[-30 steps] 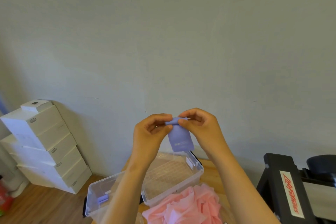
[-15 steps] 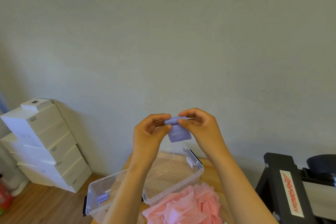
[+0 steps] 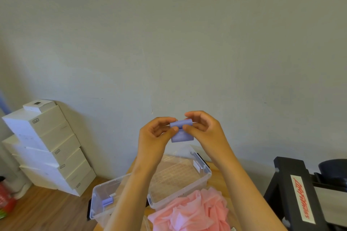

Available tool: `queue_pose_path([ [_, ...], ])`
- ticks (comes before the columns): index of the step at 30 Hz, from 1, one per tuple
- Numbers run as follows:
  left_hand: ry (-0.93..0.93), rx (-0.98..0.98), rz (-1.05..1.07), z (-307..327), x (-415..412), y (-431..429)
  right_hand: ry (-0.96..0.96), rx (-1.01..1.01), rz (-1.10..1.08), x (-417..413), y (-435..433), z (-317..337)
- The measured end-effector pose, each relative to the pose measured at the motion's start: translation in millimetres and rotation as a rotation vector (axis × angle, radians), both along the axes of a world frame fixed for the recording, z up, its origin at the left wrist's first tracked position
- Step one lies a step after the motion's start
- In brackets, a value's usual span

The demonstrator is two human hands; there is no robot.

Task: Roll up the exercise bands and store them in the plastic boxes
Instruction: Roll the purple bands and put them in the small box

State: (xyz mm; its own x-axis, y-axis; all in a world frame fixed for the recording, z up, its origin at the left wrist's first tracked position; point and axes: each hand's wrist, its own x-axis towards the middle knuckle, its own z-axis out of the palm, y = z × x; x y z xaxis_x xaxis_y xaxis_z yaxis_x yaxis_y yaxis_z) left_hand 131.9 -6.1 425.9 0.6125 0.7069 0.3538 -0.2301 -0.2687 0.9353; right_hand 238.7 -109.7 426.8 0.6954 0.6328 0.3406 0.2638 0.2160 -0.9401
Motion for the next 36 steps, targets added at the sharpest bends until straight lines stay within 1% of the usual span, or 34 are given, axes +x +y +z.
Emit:
queue_pose_path([
  [3, 0.015, 0.042, -0.012, -2, 1, 1, 0.023, -0.007, -0.054, 2, 3, 1],
  [6, 0.022, 0.05, -0.018, -4, 1, 1, 0.017, -0.02, -0.051, 3, 4, 0],
  [8, 0.013, -0.021, -0.055, -5, 1, 2, 0.011, -0.007, -0.029, 2, 2, 1],
  [11, 0.021, -0.205, -0.135, -5, 3, 1, -0.013, 0.001, -0.002, 0, 0, 2],
  [13, 0.017, -0.244, -0.134, -5, 4, 0, -0.023, 0.004, 0.013, -2, -1, 3],
  [17, 0.0, -0.203, -0.084, -5, 4, 0, -0.009, -0.021, 0.0, -4, 0, -1],
  [19, 0.001, -0.126, -0.052, -5, 4, 0, 0.033, -0.036, -0.002, -3, 1, -4],
  [22, 0.02, -0.021, -0.016, -6, 4, -1, 0.098, -0.005, -0.013, -4, 1, -5],
  [24, 0.007, -0.037, -0.027, -7, 4, -4, 0.105, 0.024, -0.023, -5, 0, -4],
  [27, -0.051, -0.219, -0.087, -8, 4, -8, 0.092, 0.054, -0.019, -8, -1, -3],
  [28, -0.049, -0.246, -0.088, -9, 4, -8, 0.098, 0.067, -0.028, -9, -1, -3],
  [32, 0.052, -0.205, -0.113, -15, 11, -15, 0.161, 0.136, -0.068, -16, 1, -6],
  [36, 0.021, -0.116, -0.061, -18, 15, -25, 0.18, 0.155, -0.09, -17, 1, -11],
])
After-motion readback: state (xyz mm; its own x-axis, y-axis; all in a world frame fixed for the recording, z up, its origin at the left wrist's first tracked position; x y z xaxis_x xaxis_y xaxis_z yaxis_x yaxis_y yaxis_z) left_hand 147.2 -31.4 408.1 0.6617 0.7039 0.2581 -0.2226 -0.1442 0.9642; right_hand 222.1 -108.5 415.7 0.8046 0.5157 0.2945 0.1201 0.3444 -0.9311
